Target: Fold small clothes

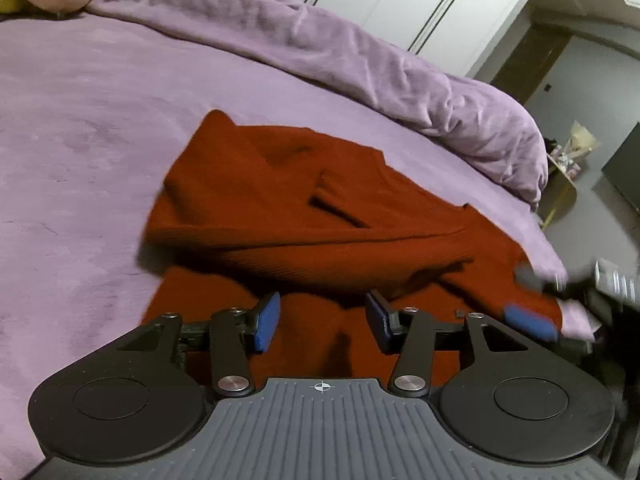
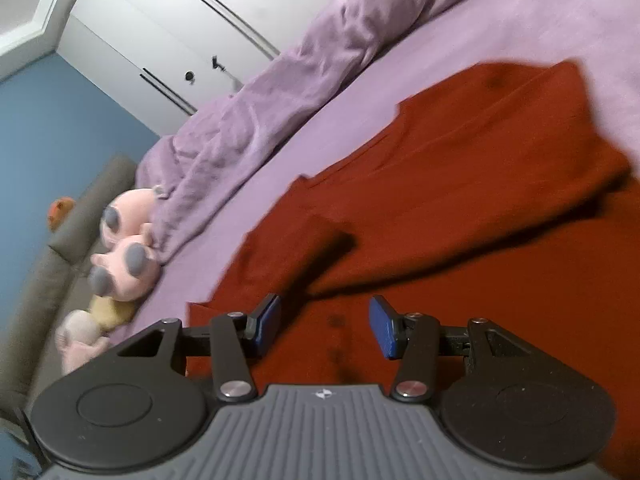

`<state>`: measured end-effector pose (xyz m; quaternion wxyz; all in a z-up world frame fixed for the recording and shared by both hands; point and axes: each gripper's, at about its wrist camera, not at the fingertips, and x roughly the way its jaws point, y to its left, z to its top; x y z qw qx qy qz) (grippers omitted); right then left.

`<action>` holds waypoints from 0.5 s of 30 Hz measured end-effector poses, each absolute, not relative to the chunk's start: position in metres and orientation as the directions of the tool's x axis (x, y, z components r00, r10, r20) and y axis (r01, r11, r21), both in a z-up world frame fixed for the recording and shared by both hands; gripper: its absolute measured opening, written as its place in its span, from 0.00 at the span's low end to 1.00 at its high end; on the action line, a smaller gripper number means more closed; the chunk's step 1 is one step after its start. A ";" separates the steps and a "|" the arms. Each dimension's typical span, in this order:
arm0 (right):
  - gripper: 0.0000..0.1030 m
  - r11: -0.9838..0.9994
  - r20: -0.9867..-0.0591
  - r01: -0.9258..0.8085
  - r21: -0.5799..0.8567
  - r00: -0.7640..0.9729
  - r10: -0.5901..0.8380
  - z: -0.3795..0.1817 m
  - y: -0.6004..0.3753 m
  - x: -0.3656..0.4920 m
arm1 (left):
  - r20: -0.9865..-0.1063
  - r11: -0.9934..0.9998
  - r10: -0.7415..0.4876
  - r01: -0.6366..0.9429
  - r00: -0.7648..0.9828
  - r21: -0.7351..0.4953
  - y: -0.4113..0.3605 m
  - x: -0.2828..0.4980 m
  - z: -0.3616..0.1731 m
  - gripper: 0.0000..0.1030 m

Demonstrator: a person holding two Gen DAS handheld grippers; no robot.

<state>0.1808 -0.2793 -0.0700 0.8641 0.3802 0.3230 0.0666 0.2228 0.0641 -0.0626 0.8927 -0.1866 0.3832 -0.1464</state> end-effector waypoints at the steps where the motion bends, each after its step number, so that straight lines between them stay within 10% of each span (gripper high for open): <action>1: 0.48 0.674 -0.499 0.134 0.727 0.777 0.383 -0.070 -0.278 0.192 | -0.634 0.890 -0.403 0.121 0.660 -0.440 0.068 0.217 -0.065 0.53; 15: 0.47 0.632 -0.788 0.515 0.579 0.551 0.274 -0.062 -0.269 0.310 | -0.639 0.898 -0.406 0.156 0.653 -0.410 0.068 0.199 -0.069 0.54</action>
